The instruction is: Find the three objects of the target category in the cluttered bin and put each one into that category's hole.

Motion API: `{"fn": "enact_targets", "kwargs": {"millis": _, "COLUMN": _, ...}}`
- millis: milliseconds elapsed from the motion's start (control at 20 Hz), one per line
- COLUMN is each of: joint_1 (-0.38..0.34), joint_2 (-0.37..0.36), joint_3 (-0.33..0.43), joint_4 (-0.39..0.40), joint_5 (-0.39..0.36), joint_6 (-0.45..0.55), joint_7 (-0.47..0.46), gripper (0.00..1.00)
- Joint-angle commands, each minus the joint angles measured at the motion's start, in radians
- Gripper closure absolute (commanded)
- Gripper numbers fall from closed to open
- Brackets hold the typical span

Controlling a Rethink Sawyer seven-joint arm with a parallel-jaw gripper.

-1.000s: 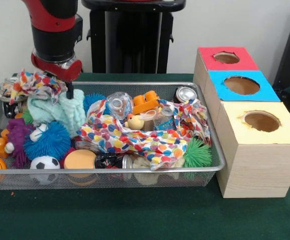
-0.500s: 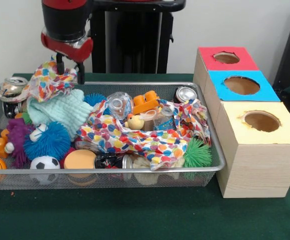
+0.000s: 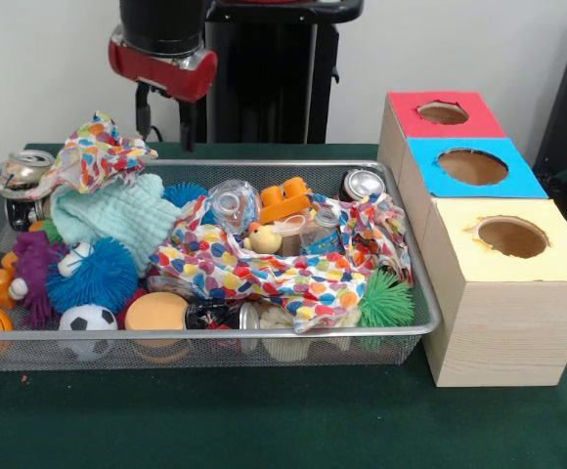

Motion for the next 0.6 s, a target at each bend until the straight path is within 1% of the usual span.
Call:
{"fn": "enact_targets", "kwargs": {"millis": 50, "joint_1": 0.048, "joint_2": 0.005, "joint_3": 0.013, "joint_4": 0.030, "joint_5": 0.057, "joint_6": 0.083, "joint_7": 0.143, "gripper": 0.00}}
{"fn": "enact_targets", "kwargs": {"millis": 150, "joint_1": 0.064, "joint_2": 0.008, "joint_3": 0.009, "joint_4": 0.031, "joint_5": 0.074, "joint_6": 0.078, "joint_7": 0.163, "gripper": 0.00}}
{"fn": "enact_targets", "kwargs": {"millis": 350, "joint_1": 0.089, "joint_2": 0.044, "joint_3": 0.009, "joint_4": 0.034, "joint_5": 0.105, "joint_6": 0.012, "joint_7": 0.203, "gripper": 0.00}}
{"fn": "enact_targets", "kwargs": {"millis": 600, "joint_1": 0.090, "joint_2": 0.087, "joint_3": 0.017, "joint_4": 0.064, "joint_5": 0.131, "joint_6": -0.111, "joint_7": 0.207, "gripper": 0.00}}
